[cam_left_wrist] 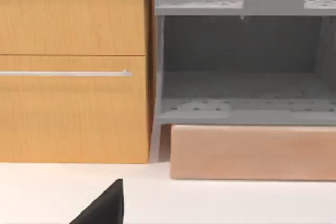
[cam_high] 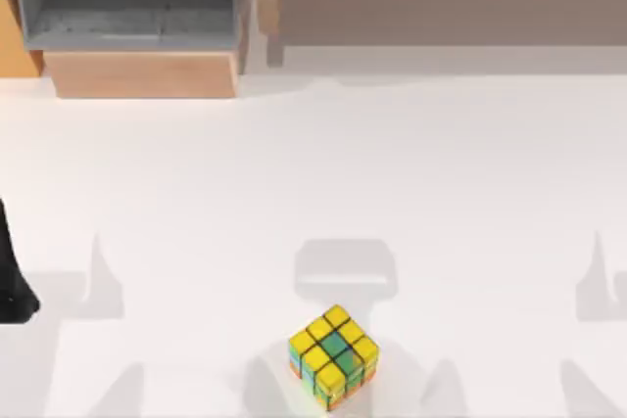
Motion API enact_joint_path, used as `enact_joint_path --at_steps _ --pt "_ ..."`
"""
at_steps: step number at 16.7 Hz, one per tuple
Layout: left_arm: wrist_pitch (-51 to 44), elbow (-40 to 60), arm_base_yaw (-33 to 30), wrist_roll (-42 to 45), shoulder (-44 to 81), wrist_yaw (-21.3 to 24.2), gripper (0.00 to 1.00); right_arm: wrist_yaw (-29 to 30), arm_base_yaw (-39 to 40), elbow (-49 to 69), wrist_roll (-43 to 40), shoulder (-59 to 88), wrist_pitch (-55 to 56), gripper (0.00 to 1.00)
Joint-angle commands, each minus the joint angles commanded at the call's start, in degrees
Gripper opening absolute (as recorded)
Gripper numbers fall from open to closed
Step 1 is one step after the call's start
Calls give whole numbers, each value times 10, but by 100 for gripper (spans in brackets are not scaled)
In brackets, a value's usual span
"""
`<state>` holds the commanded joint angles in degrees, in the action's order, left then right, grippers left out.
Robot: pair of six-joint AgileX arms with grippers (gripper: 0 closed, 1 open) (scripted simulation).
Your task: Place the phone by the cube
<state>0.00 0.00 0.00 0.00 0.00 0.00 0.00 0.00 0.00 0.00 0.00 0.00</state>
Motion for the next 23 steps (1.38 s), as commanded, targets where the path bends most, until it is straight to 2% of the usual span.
enact_joint_path --at_steps 3,6,18,23 --pt "0 0 0 0 0 0 100 0 -5 5 -7 7 -6 100" --pt "0 0 0 0 0 0 100 1 -44 40 -56 62 -46 100" --pt "0 0 0 0 0 0 100 0 -332 291 -423 611 -375 100" --pt "0 0 0 0 0 0 100 0 -416 367 -529 766 -467 100"
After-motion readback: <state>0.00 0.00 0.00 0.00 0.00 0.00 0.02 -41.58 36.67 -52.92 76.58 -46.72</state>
